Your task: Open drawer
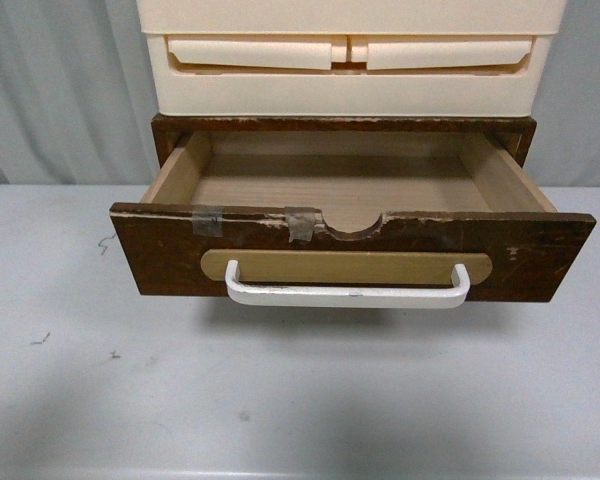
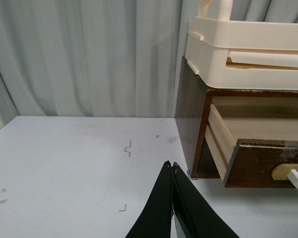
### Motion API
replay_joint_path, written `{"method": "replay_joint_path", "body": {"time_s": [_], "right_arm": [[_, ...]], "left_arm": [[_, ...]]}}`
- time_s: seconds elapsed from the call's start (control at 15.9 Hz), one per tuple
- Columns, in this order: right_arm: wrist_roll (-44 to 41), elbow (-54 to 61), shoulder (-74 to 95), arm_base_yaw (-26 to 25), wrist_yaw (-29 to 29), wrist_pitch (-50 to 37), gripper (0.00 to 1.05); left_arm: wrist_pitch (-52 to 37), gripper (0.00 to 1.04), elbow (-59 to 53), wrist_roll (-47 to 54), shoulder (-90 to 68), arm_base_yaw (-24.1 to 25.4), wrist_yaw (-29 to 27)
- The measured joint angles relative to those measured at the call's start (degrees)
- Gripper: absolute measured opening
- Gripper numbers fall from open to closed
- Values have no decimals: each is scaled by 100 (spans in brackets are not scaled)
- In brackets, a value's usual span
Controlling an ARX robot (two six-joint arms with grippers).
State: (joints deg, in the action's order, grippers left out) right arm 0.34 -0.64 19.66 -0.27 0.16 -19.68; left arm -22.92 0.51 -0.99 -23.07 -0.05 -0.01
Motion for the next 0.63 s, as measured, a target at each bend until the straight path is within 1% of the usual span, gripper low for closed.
{"method": "replay_joint_path", "body": {"time_s": [0.57,0.63], "right_arm": [[0,0,-979,0,0,975,2],[0,-9,-1294,0,0,1486,2]], "left_arm": [[1137,2,0,0,1147,0,0],[1228,2,0,0,1244,0,2]]}}
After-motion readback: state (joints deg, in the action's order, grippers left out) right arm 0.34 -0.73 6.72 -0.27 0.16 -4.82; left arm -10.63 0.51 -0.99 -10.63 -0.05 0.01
